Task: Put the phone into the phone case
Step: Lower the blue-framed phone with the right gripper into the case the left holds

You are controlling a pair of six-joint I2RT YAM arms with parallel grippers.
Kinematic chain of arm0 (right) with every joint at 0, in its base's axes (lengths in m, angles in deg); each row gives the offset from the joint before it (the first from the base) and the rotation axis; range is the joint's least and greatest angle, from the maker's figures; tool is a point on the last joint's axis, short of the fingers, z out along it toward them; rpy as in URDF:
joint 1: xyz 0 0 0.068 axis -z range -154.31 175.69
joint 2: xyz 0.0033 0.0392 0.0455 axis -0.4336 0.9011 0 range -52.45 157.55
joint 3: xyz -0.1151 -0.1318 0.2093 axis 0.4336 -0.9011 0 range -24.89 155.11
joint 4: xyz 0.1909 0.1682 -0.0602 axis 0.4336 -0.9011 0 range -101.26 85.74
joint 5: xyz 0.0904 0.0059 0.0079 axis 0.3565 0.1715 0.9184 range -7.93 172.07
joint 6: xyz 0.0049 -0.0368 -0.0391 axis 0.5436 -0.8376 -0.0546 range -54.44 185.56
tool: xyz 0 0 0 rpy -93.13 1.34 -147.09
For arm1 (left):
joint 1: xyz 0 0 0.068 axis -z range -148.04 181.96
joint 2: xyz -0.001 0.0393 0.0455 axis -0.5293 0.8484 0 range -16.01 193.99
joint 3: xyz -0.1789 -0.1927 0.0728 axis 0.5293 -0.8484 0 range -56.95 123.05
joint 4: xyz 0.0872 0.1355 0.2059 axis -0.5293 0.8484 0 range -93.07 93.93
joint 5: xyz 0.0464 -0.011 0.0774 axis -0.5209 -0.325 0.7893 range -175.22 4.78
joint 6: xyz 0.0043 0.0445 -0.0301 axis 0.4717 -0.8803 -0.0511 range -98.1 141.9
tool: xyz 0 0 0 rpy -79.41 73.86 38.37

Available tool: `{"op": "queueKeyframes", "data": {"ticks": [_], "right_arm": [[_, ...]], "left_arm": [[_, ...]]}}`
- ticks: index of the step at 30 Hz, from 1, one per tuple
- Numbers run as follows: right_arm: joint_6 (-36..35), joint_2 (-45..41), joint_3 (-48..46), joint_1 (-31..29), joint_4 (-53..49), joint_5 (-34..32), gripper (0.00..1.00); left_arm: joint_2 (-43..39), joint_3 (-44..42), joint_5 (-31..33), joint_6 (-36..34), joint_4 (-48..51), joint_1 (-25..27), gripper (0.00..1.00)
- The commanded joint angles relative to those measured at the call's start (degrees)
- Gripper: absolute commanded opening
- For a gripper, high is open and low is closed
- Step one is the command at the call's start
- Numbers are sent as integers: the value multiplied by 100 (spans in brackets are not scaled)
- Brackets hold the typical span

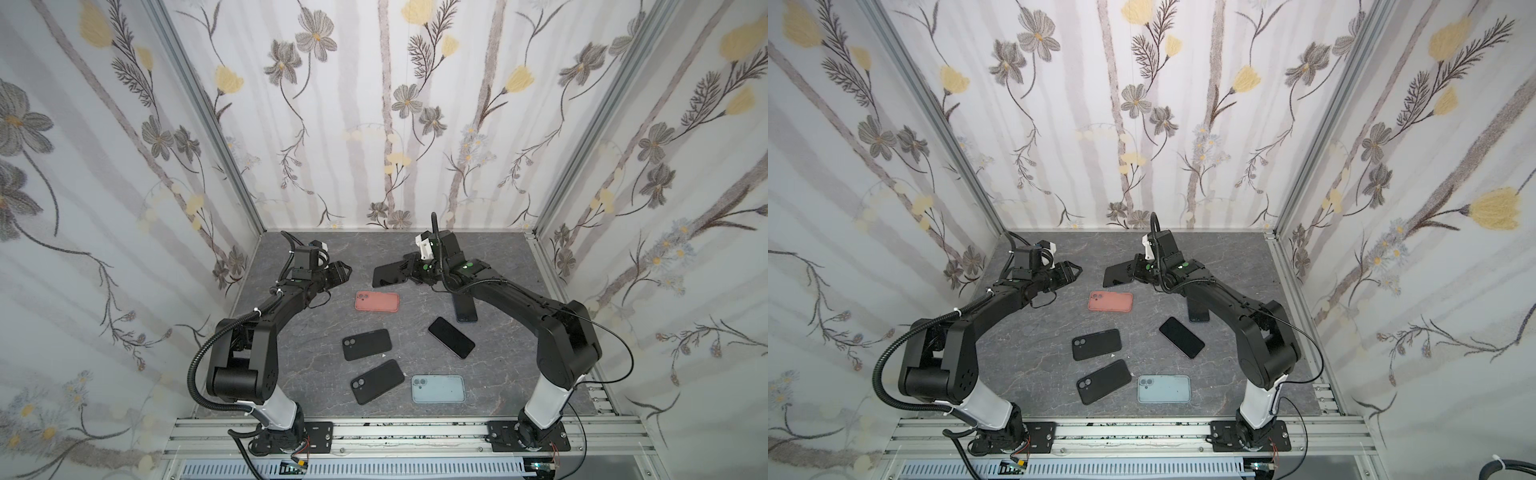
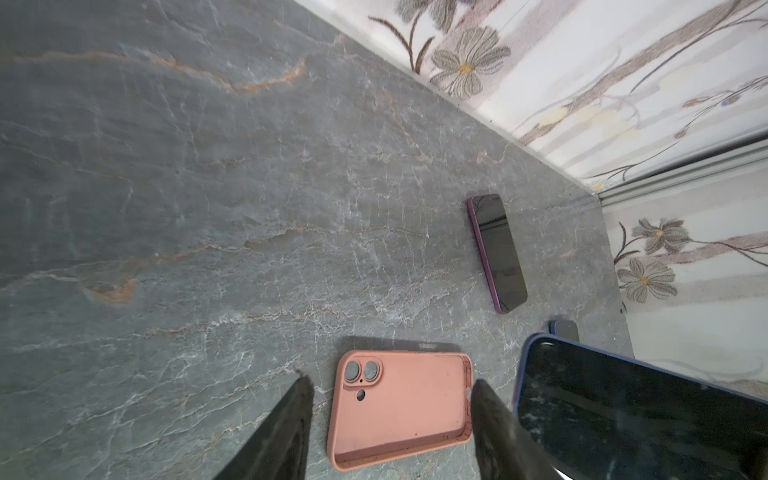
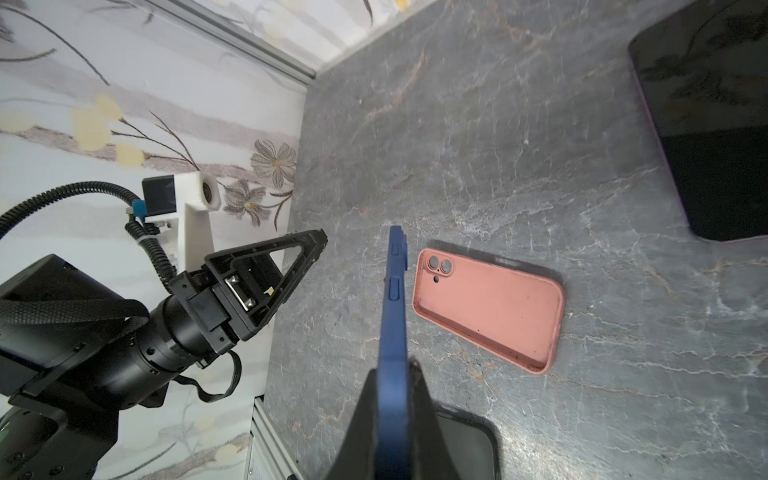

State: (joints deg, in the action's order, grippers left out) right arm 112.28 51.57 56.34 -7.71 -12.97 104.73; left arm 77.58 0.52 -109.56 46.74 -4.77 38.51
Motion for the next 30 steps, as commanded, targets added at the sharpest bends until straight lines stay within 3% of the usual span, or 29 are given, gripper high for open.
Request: {"op": "queueKeyframes", "data": {"ticks": [1, 7, 19, 30], "right_arm": [[289, 324, 161, 6, 502, 590, 0], [688, 807, 193, -13, 827, 918, 0], [1114, 1190, 27, -126, 1319, 1098, 0], [1123, 1392, -1, -121, 1421, 1140, 0]], "left_arm": [[259, 77, -324, -54, -23, -5, 57], [542, -34, -546, 245, -114, 5, 54], [710, -135, -414, 178, 62, 66, 51], [938, -140, -355, 124, 125, 216, 45]]}}
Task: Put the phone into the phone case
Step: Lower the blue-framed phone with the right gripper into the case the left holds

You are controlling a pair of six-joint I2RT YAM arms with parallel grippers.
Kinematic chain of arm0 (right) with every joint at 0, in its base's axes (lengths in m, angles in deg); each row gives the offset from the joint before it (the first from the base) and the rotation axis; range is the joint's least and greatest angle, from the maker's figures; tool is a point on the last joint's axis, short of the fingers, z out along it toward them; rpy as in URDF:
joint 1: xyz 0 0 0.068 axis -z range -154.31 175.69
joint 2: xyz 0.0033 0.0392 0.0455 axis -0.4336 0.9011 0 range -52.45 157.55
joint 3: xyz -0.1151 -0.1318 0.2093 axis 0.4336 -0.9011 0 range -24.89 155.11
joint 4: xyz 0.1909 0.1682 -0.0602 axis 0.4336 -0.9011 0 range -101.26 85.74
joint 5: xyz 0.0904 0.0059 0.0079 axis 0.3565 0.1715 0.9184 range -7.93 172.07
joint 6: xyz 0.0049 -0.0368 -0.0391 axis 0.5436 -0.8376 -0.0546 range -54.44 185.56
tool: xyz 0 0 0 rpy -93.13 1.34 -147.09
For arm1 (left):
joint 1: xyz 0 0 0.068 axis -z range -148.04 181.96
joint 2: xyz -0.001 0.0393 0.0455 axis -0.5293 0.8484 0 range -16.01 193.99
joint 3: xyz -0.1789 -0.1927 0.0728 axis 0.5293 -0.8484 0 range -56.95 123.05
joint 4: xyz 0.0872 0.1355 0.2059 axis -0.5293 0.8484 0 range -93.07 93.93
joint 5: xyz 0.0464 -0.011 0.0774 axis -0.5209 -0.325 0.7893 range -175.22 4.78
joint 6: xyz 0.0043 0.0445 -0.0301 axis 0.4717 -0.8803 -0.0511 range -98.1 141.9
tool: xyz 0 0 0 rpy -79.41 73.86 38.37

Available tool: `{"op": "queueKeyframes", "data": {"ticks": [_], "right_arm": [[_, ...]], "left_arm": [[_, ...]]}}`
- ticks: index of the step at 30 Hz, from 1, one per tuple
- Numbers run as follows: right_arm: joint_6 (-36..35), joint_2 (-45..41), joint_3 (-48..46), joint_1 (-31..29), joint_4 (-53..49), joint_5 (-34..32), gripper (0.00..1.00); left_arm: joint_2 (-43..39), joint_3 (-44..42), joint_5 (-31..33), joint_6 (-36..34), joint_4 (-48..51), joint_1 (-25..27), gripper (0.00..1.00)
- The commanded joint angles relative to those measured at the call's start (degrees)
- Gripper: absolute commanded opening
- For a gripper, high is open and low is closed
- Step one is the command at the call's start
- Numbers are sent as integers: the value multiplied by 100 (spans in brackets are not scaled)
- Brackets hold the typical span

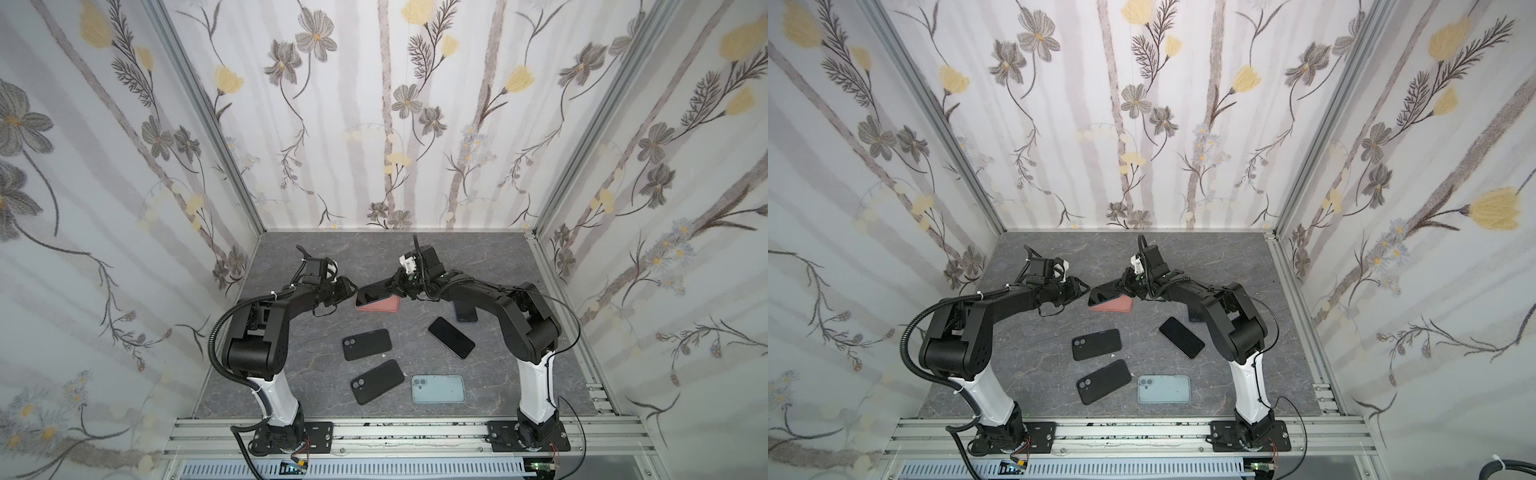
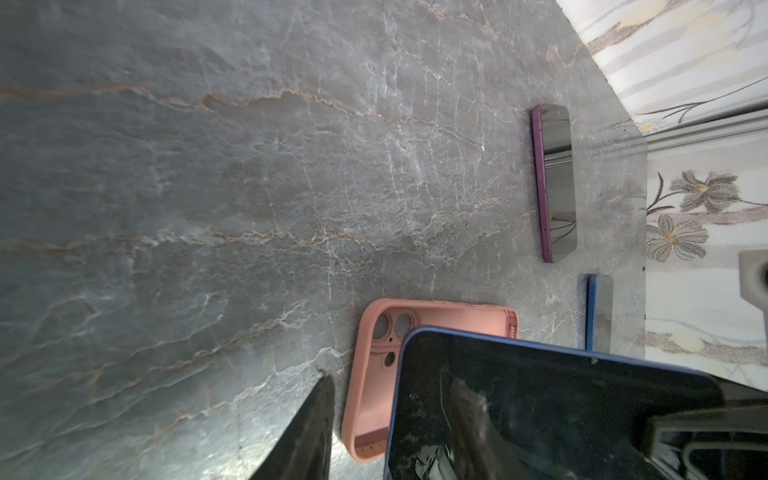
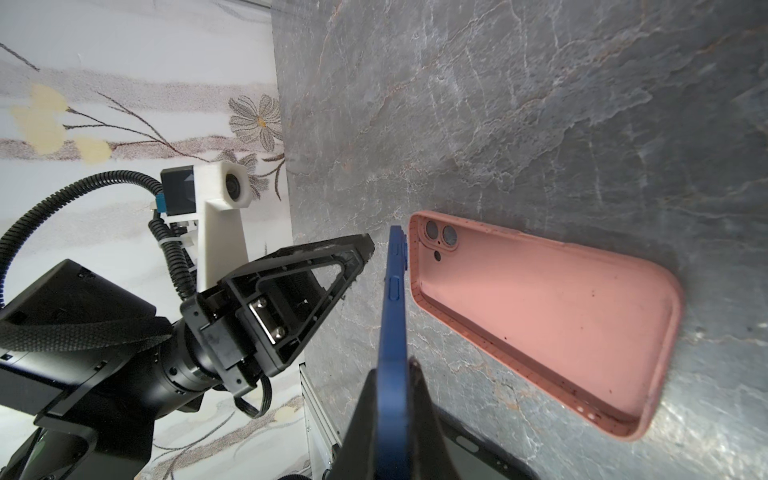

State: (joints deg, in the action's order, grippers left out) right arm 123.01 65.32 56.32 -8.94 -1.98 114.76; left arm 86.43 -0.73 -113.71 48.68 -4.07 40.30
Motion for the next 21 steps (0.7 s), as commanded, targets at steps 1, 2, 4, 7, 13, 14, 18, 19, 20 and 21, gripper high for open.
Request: {"op": "queueKeyframes", "data": {"ticks": [1, 2, 4, 7, 13, 14, 18, 19, 20, 21], "right_arm": [[39, 15, -8, 6, 317, 118, 0], [32, 2, -21, 4, 317, 98, 0], [12, 17, -39, 14, 317, 97, 0], [3, 39, -61, 34, 317, 99, 0], [-15, 79, -77, 65, 347, 160, 0], [-11, 72, -87, 68, 352, 164, 0], [2, 87, -158, 90, 428, 163, 0], [10, 100, -174, 104, 454, 168, 0], [21, 98, -197, 106, 483, 183, 0], [33, 122, -210, 108, 496, 197, 0]], "left_arm": [[71, -15, 71, -79, 60, 51, 45], [94, -7, 64, -79, 65, 66, 45], [156, 26, 72, -80, 80, 87, 45], [228, 56, 80, -86, 109, 106, 45], [338, 116, 104, -96, 134, 115, 45], [357, 125, 107, -95, 148, 118, 44], [403, 125, 107, -115, 153, 127, 42], [423, 123, 108, -114, 161, 141, 41], [430, 125, 115, -121, 167, 142, 41], [440, 125, 115, -122, 170, 150, 40]]}}
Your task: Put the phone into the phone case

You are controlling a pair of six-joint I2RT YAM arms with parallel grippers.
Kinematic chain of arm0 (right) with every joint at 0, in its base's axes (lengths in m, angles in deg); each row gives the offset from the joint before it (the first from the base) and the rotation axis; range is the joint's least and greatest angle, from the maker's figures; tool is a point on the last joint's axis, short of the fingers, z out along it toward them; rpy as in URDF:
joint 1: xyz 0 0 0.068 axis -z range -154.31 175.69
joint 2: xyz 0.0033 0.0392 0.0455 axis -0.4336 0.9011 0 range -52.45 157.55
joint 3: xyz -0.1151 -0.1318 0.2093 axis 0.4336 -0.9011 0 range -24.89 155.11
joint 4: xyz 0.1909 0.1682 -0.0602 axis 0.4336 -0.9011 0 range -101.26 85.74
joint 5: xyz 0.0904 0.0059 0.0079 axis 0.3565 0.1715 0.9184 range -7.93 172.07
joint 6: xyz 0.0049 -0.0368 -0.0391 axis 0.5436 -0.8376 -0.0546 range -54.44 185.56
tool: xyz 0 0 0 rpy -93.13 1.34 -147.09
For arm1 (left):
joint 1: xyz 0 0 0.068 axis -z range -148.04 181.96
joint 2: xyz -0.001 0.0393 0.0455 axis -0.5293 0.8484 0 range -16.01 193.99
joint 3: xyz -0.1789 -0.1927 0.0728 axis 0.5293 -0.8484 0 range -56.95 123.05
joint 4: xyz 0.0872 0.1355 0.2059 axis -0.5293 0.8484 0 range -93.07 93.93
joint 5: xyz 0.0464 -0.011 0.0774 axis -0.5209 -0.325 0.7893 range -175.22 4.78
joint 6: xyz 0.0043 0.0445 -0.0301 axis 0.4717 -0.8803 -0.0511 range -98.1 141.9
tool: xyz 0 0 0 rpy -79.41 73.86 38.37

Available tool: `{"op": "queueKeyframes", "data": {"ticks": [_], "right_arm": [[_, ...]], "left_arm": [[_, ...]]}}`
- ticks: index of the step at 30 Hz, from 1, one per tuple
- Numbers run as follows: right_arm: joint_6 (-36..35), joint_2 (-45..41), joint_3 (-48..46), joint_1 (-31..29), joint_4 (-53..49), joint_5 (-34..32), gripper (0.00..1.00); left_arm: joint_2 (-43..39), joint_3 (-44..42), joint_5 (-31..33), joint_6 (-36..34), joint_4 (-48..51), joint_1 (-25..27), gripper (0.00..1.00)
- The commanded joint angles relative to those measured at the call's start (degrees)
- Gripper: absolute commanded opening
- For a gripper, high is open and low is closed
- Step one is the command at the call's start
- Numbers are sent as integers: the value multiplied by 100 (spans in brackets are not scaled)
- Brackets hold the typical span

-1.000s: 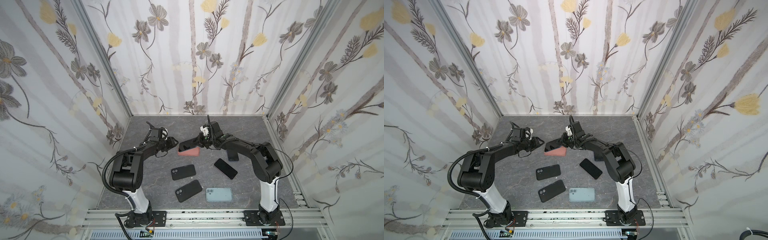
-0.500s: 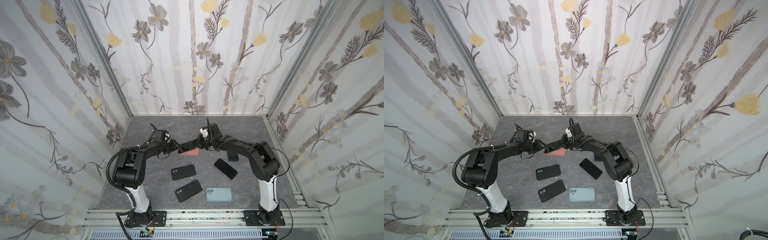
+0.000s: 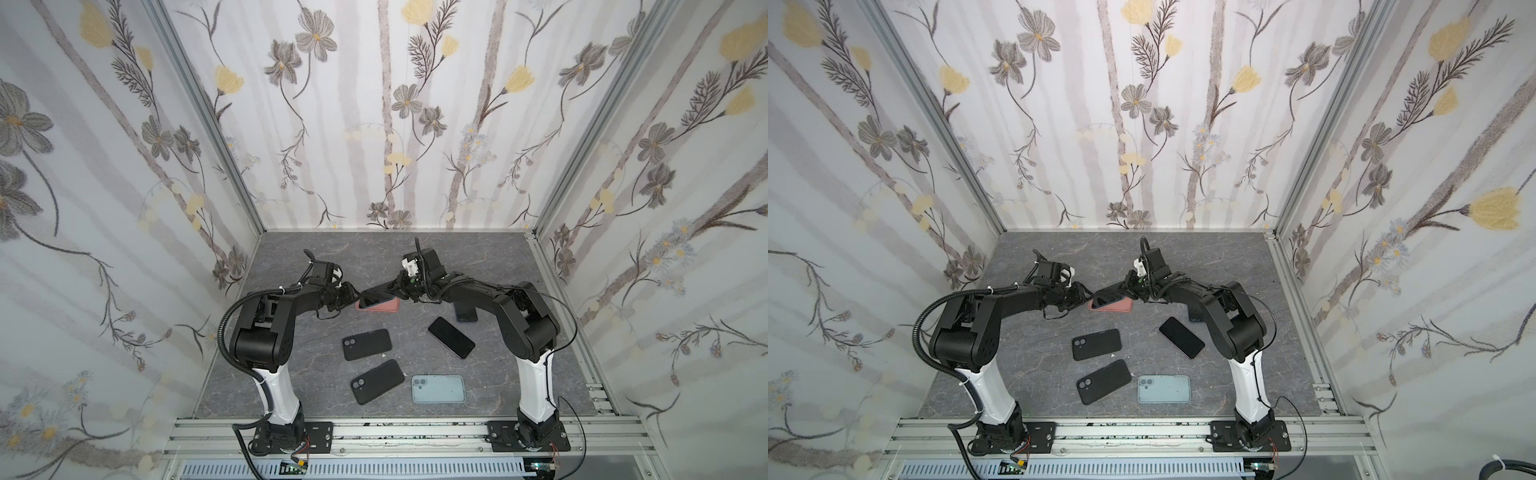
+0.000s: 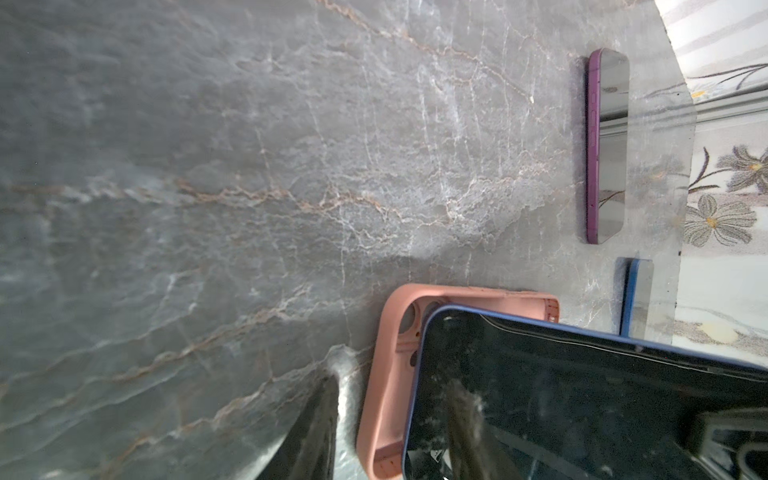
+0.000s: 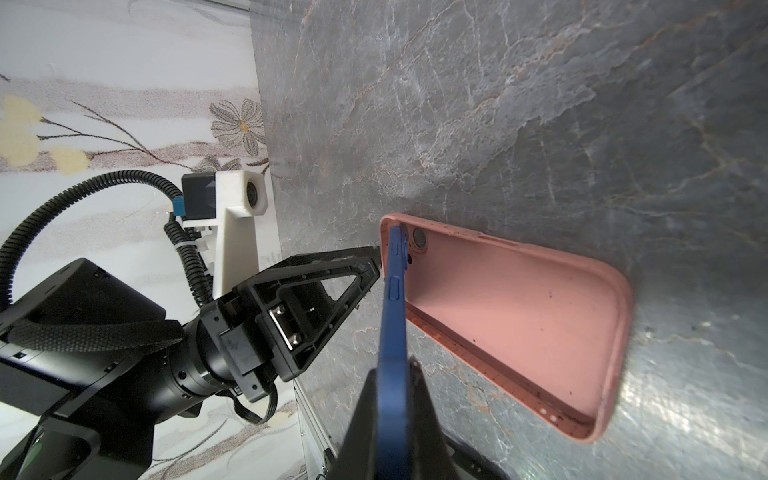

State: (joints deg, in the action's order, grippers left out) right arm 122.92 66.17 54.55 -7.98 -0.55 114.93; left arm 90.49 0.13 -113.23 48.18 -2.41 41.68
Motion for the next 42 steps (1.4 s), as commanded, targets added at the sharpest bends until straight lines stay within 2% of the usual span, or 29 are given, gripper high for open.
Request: {"op": "queueKeyframes", "data": {"ticks": [1, 12, 32, 37, 42], "right_arm": [[49, 47, -49, 23, 378, 193, 0], [88, 263, -155, 28, 584, 500, 0], [244, 691, -581, 118, 1303, 643, 0], [241, 793, -572, 140, 1272, 609, 4], [-125, 746, -340, 150, 582, 341, 14]], "left_arm": [[40, 40, 67, -71, 4, 13, 40], [167, 100, 15, -44, 48, 109, 37], [214, 49, -162, 117, -66, 250, 37], [219, 74, -86, 68, -25, 237, 37], [147, 75, 235, -79, 138, 177, 37]]}}
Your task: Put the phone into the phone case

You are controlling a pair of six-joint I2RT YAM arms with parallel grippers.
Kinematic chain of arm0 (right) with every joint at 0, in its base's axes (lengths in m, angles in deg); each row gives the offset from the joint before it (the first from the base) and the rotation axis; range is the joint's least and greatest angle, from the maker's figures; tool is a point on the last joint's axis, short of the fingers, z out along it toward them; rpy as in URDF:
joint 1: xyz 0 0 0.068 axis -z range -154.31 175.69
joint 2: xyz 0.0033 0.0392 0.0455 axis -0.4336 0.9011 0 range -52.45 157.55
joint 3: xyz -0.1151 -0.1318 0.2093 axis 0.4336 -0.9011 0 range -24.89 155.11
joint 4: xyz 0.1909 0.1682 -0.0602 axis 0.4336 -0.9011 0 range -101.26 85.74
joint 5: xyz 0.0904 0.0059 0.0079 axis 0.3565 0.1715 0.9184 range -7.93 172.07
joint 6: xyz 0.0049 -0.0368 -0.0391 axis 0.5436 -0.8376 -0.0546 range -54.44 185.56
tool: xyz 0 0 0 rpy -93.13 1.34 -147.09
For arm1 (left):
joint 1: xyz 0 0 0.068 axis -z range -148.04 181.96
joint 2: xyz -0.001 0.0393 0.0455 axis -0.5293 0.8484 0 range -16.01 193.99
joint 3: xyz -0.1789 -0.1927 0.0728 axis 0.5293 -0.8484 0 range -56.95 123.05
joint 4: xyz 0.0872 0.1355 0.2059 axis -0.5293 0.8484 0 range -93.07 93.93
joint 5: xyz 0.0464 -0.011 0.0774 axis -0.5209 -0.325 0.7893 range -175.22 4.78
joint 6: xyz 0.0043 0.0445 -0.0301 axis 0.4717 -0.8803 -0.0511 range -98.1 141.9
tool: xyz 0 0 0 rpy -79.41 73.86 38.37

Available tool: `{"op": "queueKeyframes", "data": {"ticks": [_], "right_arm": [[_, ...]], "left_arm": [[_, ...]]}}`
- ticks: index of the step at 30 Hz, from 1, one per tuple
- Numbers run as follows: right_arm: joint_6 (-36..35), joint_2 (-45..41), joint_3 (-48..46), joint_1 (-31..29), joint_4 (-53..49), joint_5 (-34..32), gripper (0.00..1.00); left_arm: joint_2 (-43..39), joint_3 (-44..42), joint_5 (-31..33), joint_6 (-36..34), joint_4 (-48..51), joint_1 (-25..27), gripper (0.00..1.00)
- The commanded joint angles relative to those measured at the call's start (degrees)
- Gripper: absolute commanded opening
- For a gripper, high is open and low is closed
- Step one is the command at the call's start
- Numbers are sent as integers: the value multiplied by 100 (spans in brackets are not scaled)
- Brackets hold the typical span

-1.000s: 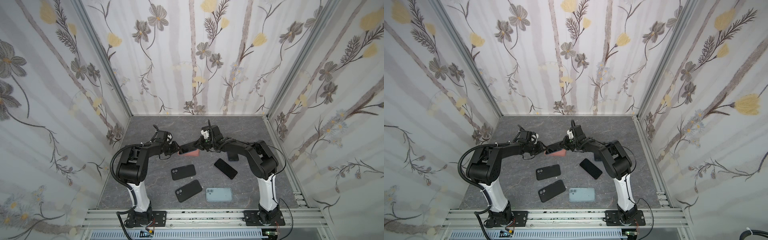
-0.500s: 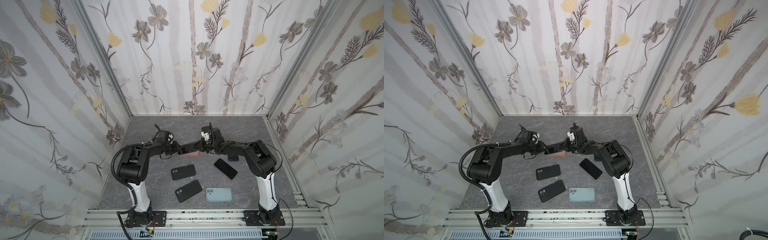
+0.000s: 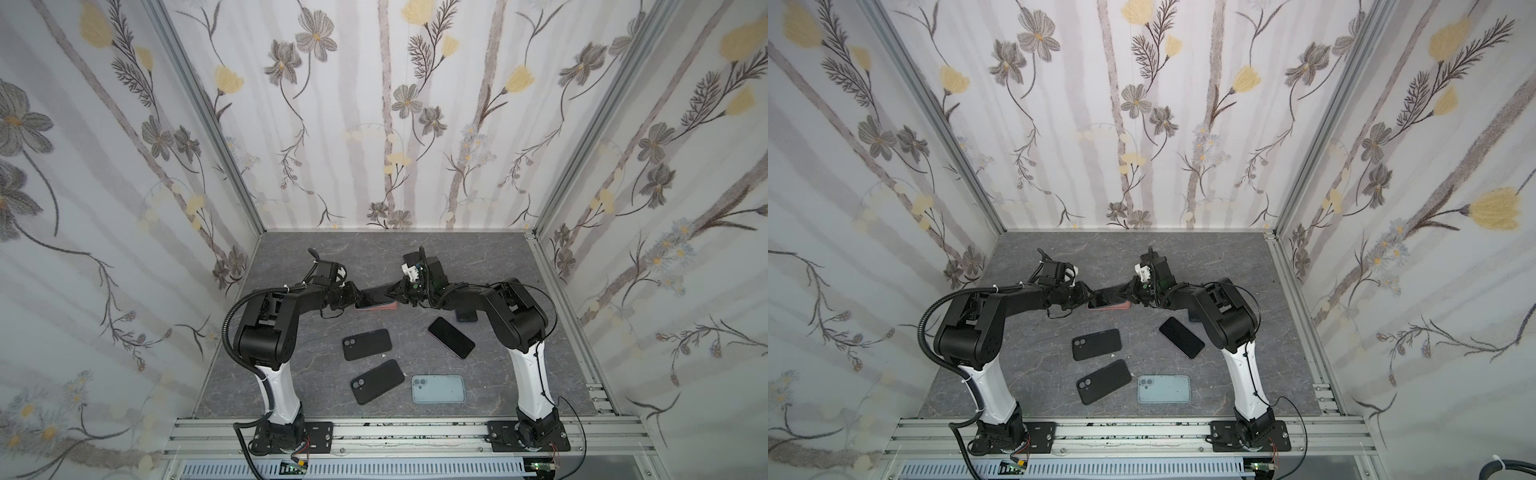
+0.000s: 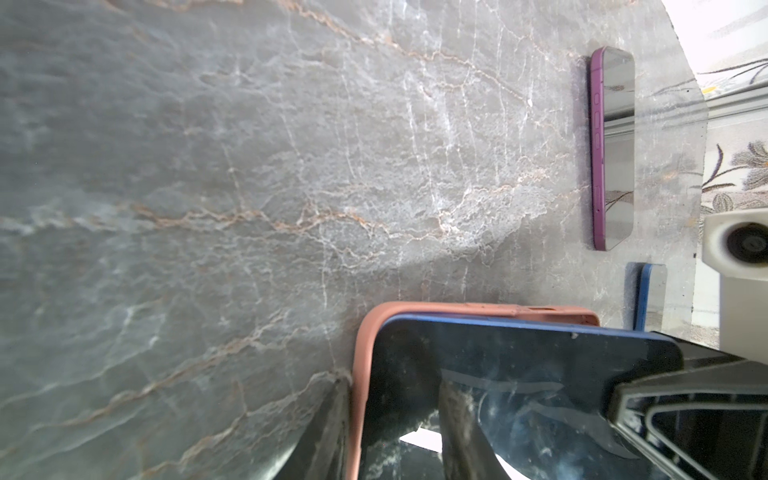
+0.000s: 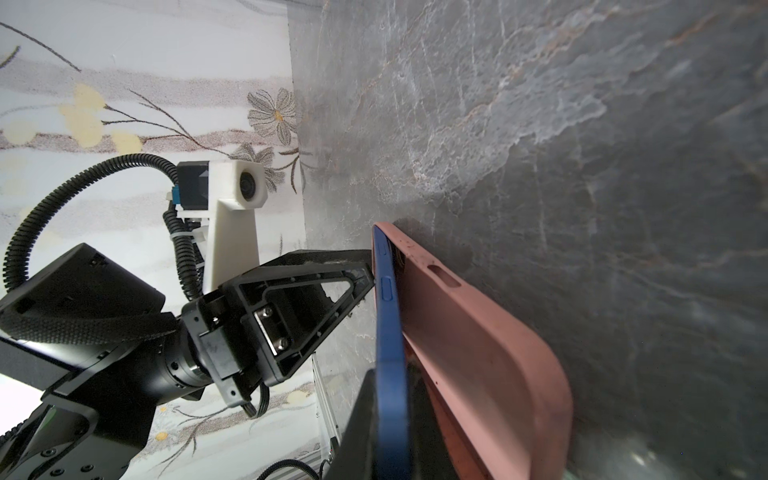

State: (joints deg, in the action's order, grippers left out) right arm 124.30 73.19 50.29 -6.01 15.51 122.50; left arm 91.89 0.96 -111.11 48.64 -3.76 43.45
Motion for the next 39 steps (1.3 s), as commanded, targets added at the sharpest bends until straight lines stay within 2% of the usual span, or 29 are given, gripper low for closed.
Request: {"op": "queueKeyframes", "data": {"ticks": [1, 11, 19, 24, 32, 35, 39], "right_arm": [[-352, 37, 169, -52, -1177, -453, 16], [-841, -149, 734, -70, -2262, -717, 40], [-1207, -423, 919, -75, -3052, -1056, 48], [-1549, -576, 911, -73, -3527, -1391, 46], [-1754, -477, 911, -123, -3752, -1512, 36], [-1782, -406, 935, -148, -3751, -1504, 31], [-1823, -265, 1070, -194, -3768, -1390, 19]], "left_arm": [[6, 1, 55, -165, 317, -17, 37], [-71, -8, 130, -281, 418, -79, 36], [-165, 36, 272, -420, 535, -85, 36], [-150, 63, 226, -429, 551, -82, 36], [-147, 54, 183, -442, 545, -77, 35], [-146, 55, 155, -433, 545, -76, 34], [-138, 39, 102, -425, 551, -83, 33]]}}
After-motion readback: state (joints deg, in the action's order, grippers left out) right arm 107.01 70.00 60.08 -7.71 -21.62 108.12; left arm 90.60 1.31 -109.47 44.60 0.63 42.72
